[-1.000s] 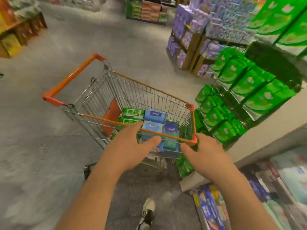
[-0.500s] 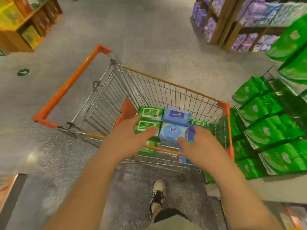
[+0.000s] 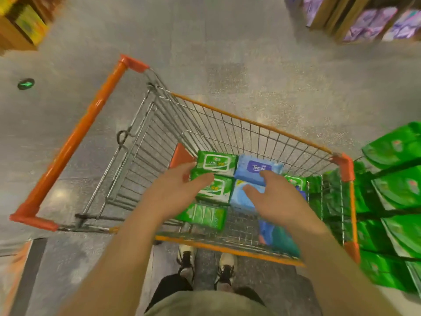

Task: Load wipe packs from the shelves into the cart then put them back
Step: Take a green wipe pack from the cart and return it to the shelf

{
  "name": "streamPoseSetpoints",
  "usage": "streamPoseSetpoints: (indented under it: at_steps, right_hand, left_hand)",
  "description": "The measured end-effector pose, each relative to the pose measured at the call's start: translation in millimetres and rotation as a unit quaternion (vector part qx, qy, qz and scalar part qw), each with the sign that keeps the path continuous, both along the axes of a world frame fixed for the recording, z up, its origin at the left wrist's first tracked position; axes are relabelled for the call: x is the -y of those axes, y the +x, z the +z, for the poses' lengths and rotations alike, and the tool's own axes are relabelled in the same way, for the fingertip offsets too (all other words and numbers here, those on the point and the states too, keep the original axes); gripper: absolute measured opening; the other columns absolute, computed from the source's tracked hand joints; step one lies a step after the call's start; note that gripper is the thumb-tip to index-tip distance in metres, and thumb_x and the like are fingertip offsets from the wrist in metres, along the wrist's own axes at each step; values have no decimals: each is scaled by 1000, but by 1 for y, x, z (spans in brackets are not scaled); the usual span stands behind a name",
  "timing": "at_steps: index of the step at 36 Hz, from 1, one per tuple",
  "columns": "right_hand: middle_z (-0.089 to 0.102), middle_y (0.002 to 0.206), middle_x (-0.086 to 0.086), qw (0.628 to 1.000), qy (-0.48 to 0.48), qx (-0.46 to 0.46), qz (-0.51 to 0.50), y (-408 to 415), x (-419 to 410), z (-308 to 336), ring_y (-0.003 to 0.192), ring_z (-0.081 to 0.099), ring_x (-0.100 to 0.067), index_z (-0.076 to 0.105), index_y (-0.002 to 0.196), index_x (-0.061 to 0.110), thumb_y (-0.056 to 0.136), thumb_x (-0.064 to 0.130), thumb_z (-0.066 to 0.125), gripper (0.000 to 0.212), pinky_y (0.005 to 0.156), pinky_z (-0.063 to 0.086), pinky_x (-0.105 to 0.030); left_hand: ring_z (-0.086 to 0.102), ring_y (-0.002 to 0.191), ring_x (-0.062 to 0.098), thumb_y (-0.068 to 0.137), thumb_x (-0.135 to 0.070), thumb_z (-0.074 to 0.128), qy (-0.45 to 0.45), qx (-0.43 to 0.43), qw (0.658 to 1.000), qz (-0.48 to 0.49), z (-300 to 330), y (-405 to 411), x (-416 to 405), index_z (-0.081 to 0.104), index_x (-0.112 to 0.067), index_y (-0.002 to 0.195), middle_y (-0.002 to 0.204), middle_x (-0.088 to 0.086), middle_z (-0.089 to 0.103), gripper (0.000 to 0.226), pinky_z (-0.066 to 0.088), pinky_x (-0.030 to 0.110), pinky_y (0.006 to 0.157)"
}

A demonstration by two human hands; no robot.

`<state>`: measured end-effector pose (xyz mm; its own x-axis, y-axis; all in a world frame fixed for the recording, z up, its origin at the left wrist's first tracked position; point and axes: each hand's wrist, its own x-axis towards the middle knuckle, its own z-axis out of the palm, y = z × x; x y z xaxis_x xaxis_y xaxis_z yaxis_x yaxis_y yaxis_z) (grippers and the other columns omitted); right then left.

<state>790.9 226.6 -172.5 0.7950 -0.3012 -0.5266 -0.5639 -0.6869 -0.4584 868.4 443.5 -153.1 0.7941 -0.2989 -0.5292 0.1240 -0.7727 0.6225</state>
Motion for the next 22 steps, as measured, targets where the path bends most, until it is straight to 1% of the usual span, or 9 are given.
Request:
streamPoseSetpoints:
  at_steps: [3,6,8,10,12,14,16,19,22]
  right_hand:
    - [47,152,-6,999,-29,-6,-13,20,4,-11,134,48,-27,41,151,14,99,51,53,64,100,42,-36]
    - [54,143,-9,999,-50,-10,-17,40,4,-24,126,53,-28,47,144,13,100,45,55,56,95,43,-34]
    - [54,144,-7,999,-50,0,-14,53,4,-38,128,51,-26,47,145,13,100,43,56,55,95,41,-32]
    - [49,150,-5,999,-36,-2,-3,66,3,-56,136,46,-24,43,150,15,100,43,57,59,102,38,-31]
    - [48,151,-6,999,-32,-8,19,81,4,-76,136,46,-25,43,150,15,99,44,58,60,100,39,-32]
    - [48,152,-7,998,-35,-9,42,97,5,-99,136,46,-27,43,150,15,98,42,59,61,101,39,-33]
    - [49,151,-9,998,-29,-13,55,112,5,-120,137,46,-28,42,150,13,98,38,62,62,106,40,-38]
    - [52,143,-13,997,-36,-14,66,134,6,-157,129,50,-32,47,145,11,94,33,68,59,97,47,-43]
    - [57,133,-16,996,-41,-13,75,153,7,-198,125,53,-35,54,135,9,88,29,74,55,97,47,-43]
  left_hand:
    - [48,135,14,86,-78,51,-5,-37,999,4,-20,20,4,39,-40,152,156,-12,44,78,40,35,101]
    - [54,127,17,86,-76,53,-5,-83,997,9,-45,39,14,44,-39,149,149,-10,51,73,43,36,98]
    - [56,121,17,87,-74,54,-11,-121,992,22,-65,49,22,46,-37,148,146,-9,53,72,43,35,93]
    - [54,119,16,88,-71,55,-23,-162,986,39,-86,57,29,52,-35,144,143,-10,54,68,44,36,96]
    - [54,112,14,90,-66,57,-32,-201,977,65,-111,63,36,56,-33,139,135,-11,55,60,43,35,95]
    - [56,116,18,92,-62,56,-26,-243,966,89,-140,70,44,55,-29,140,140,-6,56,59,44,37,101]
    - [56,123,25,94,-59,55,-14,-291,948,129,-170,74,49,53,-23,143,142,2,56,61,46,42,105]
    - [58,113,26,96,-54,56,-12,-358,907,221,-206,75,53,54,-19,139,133,3,59,56,48,39,92]
    - [55,118,29,98,-51,56,-31,-413,861,295,-235,70,54,51,-19,141,140,3,54,53,46,41,94]
